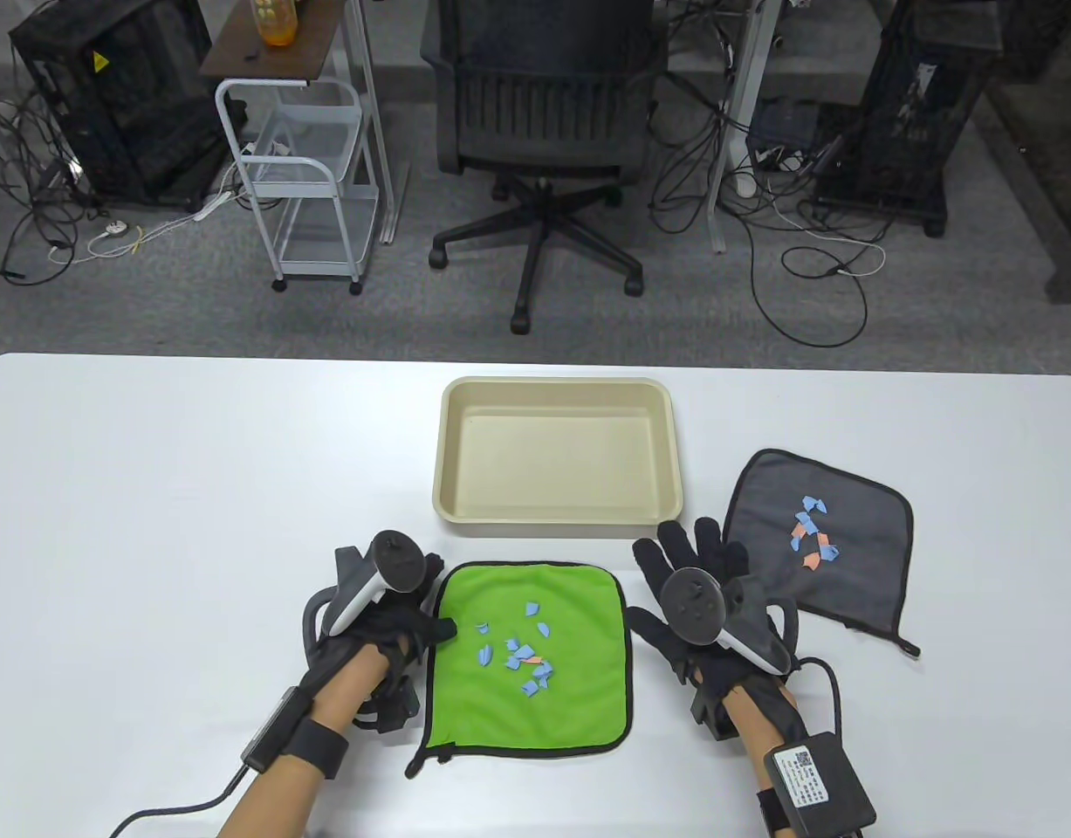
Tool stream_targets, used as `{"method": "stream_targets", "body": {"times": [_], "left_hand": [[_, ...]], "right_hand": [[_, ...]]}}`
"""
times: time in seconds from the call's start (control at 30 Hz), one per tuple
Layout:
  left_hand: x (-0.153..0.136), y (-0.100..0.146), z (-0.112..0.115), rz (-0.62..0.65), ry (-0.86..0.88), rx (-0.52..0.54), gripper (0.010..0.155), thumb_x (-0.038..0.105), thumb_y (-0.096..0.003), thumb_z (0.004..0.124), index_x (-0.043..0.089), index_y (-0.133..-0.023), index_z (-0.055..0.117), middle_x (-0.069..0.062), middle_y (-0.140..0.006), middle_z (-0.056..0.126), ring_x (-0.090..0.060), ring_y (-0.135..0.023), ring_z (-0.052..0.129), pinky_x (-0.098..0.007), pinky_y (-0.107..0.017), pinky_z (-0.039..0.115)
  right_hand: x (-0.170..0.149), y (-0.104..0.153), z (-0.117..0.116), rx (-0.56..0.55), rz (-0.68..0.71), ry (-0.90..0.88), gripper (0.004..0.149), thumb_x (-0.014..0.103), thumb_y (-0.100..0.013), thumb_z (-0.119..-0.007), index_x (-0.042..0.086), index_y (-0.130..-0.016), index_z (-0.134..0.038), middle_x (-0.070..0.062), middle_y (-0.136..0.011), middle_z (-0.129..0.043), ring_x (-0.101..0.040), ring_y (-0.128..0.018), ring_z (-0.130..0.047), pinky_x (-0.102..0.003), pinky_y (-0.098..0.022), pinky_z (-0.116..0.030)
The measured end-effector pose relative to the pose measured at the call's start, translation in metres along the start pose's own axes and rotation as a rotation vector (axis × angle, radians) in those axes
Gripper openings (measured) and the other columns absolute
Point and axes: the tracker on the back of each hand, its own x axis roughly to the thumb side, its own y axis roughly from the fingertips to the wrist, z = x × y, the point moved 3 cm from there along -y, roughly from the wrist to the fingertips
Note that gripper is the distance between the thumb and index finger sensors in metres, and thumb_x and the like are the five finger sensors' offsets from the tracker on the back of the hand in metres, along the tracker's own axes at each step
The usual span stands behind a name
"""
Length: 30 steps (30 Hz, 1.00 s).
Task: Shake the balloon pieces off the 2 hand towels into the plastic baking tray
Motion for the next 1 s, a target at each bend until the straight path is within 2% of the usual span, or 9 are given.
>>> {"method": "stream_targets", "body": {"times": [0.17,0.4,0.63,0.77,0.93,1.0], "left_hand": [[0.0033,0.0008,0.0027,-0.016,-0.036,0.012,0.081,0.057,-0.0312,0.081,0.053,-0.1,0.039,0.001,-0.109,0.018,-0.036,-0.092,0.036,-0.055,-0.068,0.041],[0.0033,0.0029,0.0041,-0.058,0.04,0.02,0.076,0.051,-0.0312,0.084,0.055,-0.096,0.046,0.001,-0.109,0.018,-0.036,-0.093,0.034,-0.057,-0.069,0.038],[0.0039,0.0047,0.0032,-0.082,0.059,0.06,0.053,0.048,-0.0301,0.088,0.045,-0.08,0.069,0.0,-0.109,0.029,-0.035,-0.092,0.041,-0.057,-0.068,0.042],[0.0046,0.0076,0.0022,-0.089,0.06,0.095,0.043,0.048,-0.0297,0.089,0.035,-0.069,0.08,-0.001,-0.108,0.036,-0.036,-0.09,0.047,-0.057,-0.067,0.046],[0.0073,0.0084,0.0019,-0.078,0.103,0.084,0.041,0.045,-0.0304,0.091,0.026,-0.066,0.084,-0.002,-0.108,0.039,-0.037,-0.089,0.05,-0.057,-0.066,0.048],[0.0082,0.0097,0.003,-0.071,0.13,0.063,0.04,0.043,-0.0317,0.09,0.027,-0.067,0.082,-0.002,-0.108,0.039,-0.037,-0.088,0.05,-0.057,-0.066,0.048]], "right_hand": [[0.0005,-0.0001,0.0,-0.001,0.003,0.004,0.078,0.067,-0.033,-0.062,0.037,-0.102,-0.04,0.0,-0.12,-0.034,-0.035,-0.106,-0.017,-0.06,-0.071,-0.026],[-0.0001,-0.0001,-0.0016,0.01,0.0,0.007,0.078,0.067,-0.033,-0.062,0.037,-0.102,-0.04,0.0,-0.12,-0.034,-0.035,-0.106,-0.017,-0.06,-0.071,-0.025],[-0.0001,0.0001,-0.0018,0.014,-0.005,0.008,0.077,0.066,-0.034,-0.062,0.037,-0.102,-0.04,0.0,-0.12,-0.034,-0.035,-0.106,-0.018,-0.06,-0.071,-0.025],[-0.0002,0.0001,-0.0018,0.018,-0.007,0.009,0.077,0.066,-0.034,-0.062,0.036,-0.102,-0.042,0.0,-0.12,-0.035,-0.035,-0.106,-0.018,-0.06,-0.071,-0.025],[0.0001,0.0,-0.0019,0.021,-0.007,0.012,0.076,0.066,-0.034,-0.062,0.036,-0.101,-0.044,0.0,-0.12,-0.036,-0.035,-0.106,-0.018,-0.06,-0.071,-0.026],[0.0,-0.0002,-0.0019,0.023,-0.008,0.013,0.076,0.066,-0.034,-0.062,0.036,-0.101,-0.045,0.0,-0.12,-0.036,-0.035,-0.106,-0.018,-0.06,-0.071,-0.026]]}}
